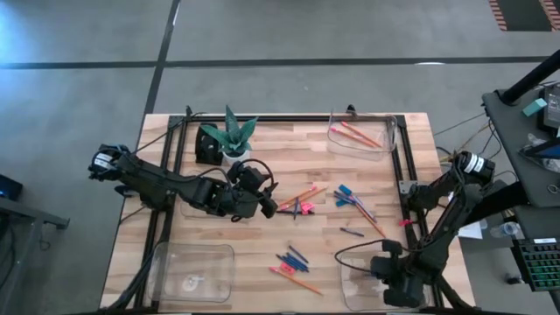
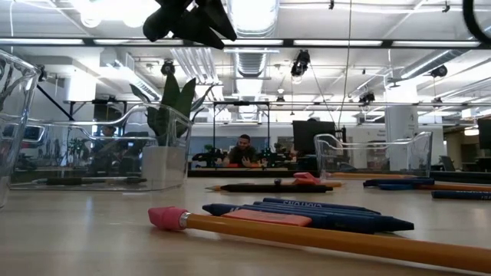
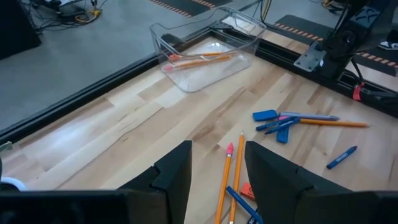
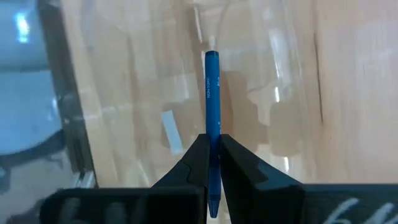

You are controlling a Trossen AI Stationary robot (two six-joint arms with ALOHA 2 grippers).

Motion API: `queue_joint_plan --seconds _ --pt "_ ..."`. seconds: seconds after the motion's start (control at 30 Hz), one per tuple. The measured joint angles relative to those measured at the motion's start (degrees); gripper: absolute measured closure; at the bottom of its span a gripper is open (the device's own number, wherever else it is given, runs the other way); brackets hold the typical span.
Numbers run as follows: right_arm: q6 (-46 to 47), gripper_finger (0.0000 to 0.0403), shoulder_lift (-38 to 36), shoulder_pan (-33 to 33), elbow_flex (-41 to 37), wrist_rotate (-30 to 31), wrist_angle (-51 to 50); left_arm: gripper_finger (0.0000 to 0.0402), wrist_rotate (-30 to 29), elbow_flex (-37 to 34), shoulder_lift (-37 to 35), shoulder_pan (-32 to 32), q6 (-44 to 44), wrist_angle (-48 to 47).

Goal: Sort crayons/erasers/pens/pencils in bins
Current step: Put the blue crayon into the bottom right transparent bin

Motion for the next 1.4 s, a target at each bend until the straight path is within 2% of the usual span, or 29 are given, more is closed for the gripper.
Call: queue_joint_plan --seconds 0.3,0.47,0.6,0.87,1.03,1.4 --pt "18.64 0.0385 2.14 -0.22 0.02 0.81 -3.08 0.0265 0.49 0.0 0.0 -0.01 0.42 -0.2" --pt "22.68 0.0385 2.21 -0.19 -0.01 -0.17 -3.63 0.0265 2.21 -0.02 0.02 0.01 0.45 -0.42" --pt "21.07 0.0385 2.21 -0.55 -0.05 0.04 -3.4 0.0265 2.21 -0.02 0.02 -0.01 0.48 -0.52" --pt "9.46 0.0385 2.34 -0.57 -0.13 1.54 -2.95 0.0265 2.2 -0.02 0.02 -0.01 2.87 -0.48" --pt "7.03 0.0384 2.34 -0.57 -0.13 1.64 -2.95 0.0265 2.38 -0.02 0.02 0.01 2.87 -0.48" --pt "3.25 0.0344 2.34 -0.57 -0.13 1.73 -3.03 0.0265 2.43 -0.02 0.02 -0.01 2.87 -0.46"
